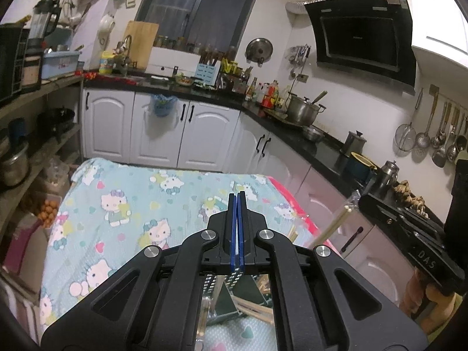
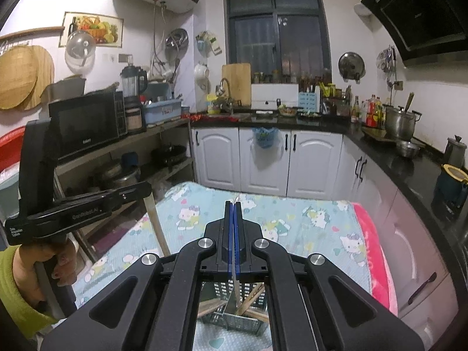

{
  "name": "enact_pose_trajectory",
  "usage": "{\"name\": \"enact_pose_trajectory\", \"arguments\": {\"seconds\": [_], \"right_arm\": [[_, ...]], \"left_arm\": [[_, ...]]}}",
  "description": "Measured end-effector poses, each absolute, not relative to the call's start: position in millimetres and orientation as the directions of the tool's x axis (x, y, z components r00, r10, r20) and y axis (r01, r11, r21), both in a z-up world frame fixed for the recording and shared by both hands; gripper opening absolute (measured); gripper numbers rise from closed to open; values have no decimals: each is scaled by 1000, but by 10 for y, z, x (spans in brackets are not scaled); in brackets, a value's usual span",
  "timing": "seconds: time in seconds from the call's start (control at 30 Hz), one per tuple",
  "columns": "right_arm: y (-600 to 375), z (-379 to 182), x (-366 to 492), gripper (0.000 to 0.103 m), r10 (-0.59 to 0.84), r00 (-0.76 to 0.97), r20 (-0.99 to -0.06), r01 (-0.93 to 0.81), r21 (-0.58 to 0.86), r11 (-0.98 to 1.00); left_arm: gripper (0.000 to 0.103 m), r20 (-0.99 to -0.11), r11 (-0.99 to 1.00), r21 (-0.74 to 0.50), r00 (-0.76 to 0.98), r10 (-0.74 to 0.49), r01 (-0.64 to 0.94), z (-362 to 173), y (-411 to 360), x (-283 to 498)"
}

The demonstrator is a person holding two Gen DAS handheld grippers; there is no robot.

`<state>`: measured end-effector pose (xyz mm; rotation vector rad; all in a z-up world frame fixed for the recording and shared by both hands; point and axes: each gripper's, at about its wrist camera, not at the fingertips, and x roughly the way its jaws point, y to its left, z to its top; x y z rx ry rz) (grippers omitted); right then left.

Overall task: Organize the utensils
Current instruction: 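Open both tools to drop the chopsticks into the green caddy, then pull both open tools back and lower them toward the last loose chopsticks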

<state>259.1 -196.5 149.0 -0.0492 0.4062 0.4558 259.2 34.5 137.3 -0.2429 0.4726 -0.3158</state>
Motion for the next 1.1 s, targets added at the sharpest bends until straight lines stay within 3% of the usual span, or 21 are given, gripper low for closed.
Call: {"name": "enact_pose_trajectory", "arguments": {"seconds": [0.13,0.27,0.33,0.67,1.1], "right_arm": [[-1947,1342,2678,2,406,798,-445,-430,52,901],[-1971,1196,2731,6,390,780,-489,-412,66,909],[-1994,1151,2714,27,384,780,-494,-403,73,912],[-2205,1066,2482,41,361,804,-473,-377,63,924],[-2418,1063,1984,55,384,819,-425,-391,76,917]], "left_arm": [[1,-423,918,-321,832,-358,232,1257,378,2598],[31,-430,919,-328,832,-350,217,1204,426,2560],[38,-429,918,-333,833,-351,215,1194,441,2532],[92,-383,925,-330,868,-314,189,1275,610,2209],[92,-394,919,-362,868,-302,155,1116,742,1789]]}}
